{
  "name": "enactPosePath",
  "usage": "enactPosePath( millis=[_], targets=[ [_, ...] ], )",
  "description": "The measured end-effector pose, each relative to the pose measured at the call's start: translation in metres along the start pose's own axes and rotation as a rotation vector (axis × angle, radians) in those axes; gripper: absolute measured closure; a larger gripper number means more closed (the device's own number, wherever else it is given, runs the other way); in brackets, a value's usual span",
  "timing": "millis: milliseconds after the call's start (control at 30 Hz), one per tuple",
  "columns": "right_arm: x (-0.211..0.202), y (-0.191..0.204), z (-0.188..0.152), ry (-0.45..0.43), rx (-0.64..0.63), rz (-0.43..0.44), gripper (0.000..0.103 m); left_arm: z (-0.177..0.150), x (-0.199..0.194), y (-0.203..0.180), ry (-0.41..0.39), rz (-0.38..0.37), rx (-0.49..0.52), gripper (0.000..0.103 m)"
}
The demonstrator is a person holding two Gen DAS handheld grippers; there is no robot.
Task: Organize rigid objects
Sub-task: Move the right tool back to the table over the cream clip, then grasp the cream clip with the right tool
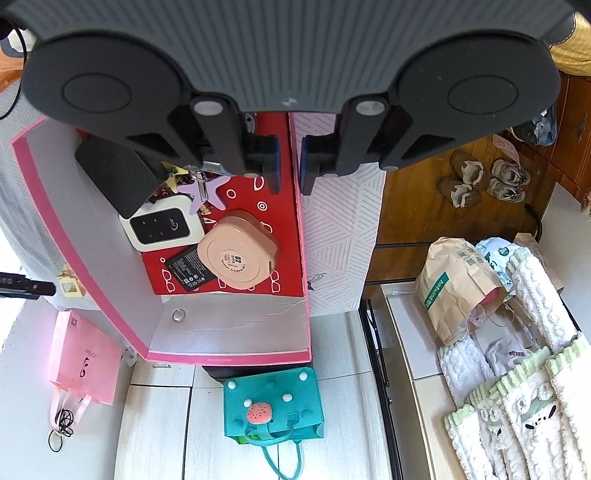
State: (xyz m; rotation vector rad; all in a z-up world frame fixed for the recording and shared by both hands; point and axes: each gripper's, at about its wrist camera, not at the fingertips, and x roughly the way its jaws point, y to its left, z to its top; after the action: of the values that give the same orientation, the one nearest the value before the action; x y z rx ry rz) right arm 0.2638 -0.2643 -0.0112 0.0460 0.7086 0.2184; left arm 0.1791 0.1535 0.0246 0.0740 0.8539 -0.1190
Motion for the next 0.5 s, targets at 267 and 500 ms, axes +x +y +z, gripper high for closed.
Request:
enactPosePath(
  millis=[267, 500],
  targets=[
    [0.035, 0.001, -0.004, 0.021, -0.005, -0.037, 0.030, 0.000, 0.000, -0.001, 0.005, 0.004, 0.010, 0.096],
    [0.055, -0.001, -0.006, 0.028, 0.020, -0.030, 0.029, 0.000, 0.000, 0.000, 0.002, -0.004, 0.002, 0.096]
  ],
)
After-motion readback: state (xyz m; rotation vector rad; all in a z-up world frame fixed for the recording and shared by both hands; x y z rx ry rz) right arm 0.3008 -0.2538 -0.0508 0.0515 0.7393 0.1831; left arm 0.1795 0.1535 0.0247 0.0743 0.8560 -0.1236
